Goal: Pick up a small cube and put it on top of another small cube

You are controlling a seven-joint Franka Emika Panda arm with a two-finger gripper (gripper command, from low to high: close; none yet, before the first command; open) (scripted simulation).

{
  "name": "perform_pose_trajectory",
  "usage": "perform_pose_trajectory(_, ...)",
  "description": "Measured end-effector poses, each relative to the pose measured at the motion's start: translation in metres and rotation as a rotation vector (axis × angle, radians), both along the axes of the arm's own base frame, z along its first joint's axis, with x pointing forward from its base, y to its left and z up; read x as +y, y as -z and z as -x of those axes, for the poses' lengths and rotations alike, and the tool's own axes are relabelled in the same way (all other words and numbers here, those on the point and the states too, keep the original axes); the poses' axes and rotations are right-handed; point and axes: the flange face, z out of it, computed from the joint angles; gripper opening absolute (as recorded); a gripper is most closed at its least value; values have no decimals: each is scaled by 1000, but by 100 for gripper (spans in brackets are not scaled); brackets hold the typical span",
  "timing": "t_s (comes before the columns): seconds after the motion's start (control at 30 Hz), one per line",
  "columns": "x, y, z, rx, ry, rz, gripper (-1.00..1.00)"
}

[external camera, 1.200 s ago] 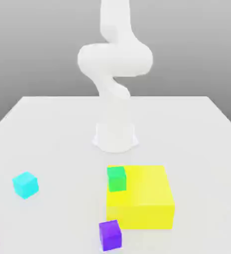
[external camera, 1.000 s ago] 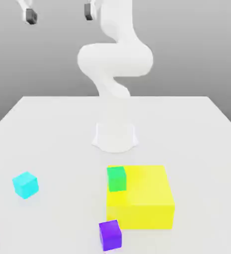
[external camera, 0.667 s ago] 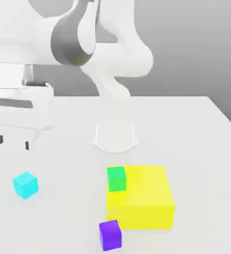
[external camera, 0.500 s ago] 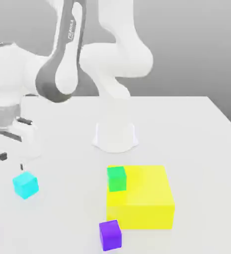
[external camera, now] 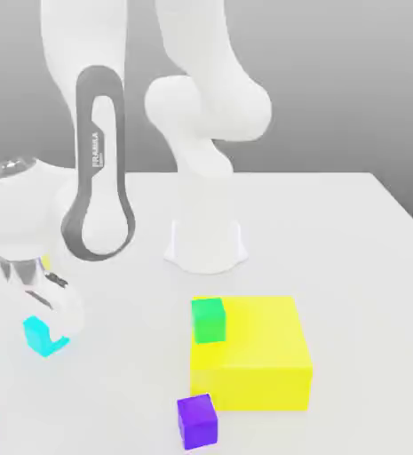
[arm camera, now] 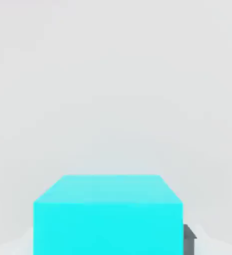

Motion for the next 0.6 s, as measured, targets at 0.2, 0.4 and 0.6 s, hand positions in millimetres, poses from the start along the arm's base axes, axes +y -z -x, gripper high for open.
perform_pose_trajectory(0.2,-3,-37,-2,-1,-3,6,-100)
perform_pose_trajectory(0.4,36,-80,-29,-12,-223,-22,-100)
perform_pose_trajectory(0.6,125,-125,-71,-29,-778,-52,-100)
